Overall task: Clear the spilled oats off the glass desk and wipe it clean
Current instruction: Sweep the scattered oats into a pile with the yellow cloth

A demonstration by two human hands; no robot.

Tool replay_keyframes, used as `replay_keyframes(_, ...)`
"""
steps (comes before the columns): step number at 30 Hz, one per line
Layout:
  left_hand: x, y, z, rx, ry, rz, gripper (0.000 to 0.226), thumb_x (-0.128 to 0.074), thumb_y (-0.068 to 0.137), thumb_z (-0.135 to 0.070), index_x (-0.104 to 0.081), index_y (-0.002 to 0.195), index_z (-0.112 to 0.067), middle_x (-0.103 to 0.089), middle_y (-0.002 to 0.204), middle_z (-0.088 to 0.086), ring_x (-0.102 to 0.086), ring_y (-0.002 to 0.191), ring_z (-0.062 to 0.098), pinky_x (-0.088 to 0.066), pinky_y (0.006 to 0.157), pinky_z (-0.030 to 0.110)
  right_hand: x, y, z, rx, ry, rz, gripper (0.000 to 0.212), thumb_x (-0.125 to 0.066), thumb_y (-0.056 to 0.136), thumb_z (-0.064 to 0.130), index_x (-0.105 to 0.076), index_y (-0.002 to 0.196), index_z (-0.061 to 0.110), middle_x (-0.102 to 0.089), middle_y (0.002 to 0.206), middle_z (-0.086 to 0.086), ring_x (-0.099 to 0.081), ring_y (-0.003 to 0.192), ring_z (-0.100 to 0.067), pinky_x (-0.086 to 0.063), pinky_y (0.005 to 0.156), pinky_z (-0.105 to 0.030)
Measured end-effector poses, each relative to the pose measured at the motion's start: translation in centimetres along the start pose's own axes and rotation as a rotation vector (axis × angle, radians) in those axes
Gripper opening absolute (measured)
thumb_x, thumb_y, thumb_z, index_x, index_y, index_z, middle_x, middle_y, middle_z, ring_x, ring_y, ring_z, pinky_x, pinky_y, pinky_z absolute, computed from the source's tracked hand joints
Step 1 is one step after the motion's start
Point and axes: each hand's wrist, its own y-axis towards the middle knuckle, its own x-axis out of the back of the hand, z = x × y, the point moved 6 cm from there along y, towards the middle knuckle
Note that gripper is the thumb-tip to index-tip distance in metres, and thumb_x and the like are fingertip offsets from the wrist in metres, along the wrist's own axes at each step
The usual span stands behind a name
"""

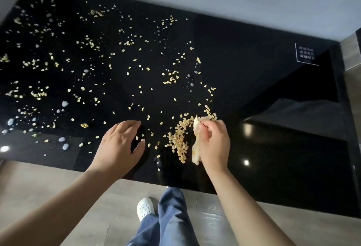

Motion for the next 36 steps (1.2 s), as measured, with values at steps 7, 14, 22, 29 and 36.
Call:
replay_keyframes(7, -1.2, 3.8, -0.6, 0.045, 0.0, 0.06, 0.074, -0.042, 0.083, -0.048, -0.039, 0.145, -0.007, -0.034, 0.154, 0.007, -0.024, 0.145, 0.022, -0.018, 0.115, 0.031, 3.1, 6.9, -4.8, -0.161, -0.177, -0.151, 0.013, -0.058, 0.093, 0.014, -0.069, 0.099, 0.015, -0.059, 0.1, 0.0, -0.057, 0.087, -0.016, -0.034, 0.068, -0.01)
replay_keyframes(14, -1.8, 6.2, -1.1, 0.06, 0.006, 0.12, 0.072, -0.054, 0.093, -0.039, -0.024, 0.151, -0.01, -0.015, 0.16, 0.002, -0.006, 0.149, 0.017, -0.009, 0.12, 0.032, -2.6, 3.0, 0.8, 0.138, -0.084, 0.048, 0.014, -0.059, 0.091, 0.029, -0.068, 0.086, 0.019, -0.058, 0.086, 0.006, -0.053, 0.075, -0.011, -0.044, 0.058, -0.021)
replay_keyframes(22, -2.3, 6.8, -0.6, 0.054, 0.064, 0.103, 0.081, -0.034, 0.084, -0.056, -0.029, 0.149, -0.008, -0.024, 0.158, 0.005, -0.016, 0.147, 0.018, -0.007, 0.12, 0.034, 2.7, 12.4, -1.8, 0.001, -0.058, -0.049, 0.012, -0.059, 0.087, 0.01, -0.07, 0.088, 0.016, -0.051, 0.089, 0.007, -0.055, 0.081, -0.016, -0.037, 0.069, -0.021)
replay_keyframes(29, -3.0, 6.5, 0.2, 0.051, 0.06, 0.09, 0.083, -0.025, 0.083, -0.06, -0.031, 0.149, -0.01, -0.023, 0.159, 0.001, -0.013, 0.148, 0.016, -0.009, 0.121, 0.039, -1.0, 14.8, -1.7, -0.088, -0.169, -0.025, 0.016, -0.053, 0.093, 0.015, -0.068, 0.099, 0.019, -0.058, 0.104, -0.002, -0.057, 0.092, -0.021, -0.033, 0.068, -0.024)
replay_keyframes(36, -1.2, 8.2, 0.3, 0.031, 0.051, 0.066, 0.071, -0.03, 0.087, -0.056, -0.054, 0.133, -0.009, -0.054, 0.132, 0.001, -0.048, 0.125, 0.021, -0.022, 0.117, 0.044, -4.4, 9.2, 2.6, 0.086, -0.045, 0.219, 0.008, -0.061, 0.09, 0.02, -0.069, 0.09, 0.022, -0.055, 0.09, 0.013, -0.055, 0.08, -0.004, -0.042, 0.065, -0.014)
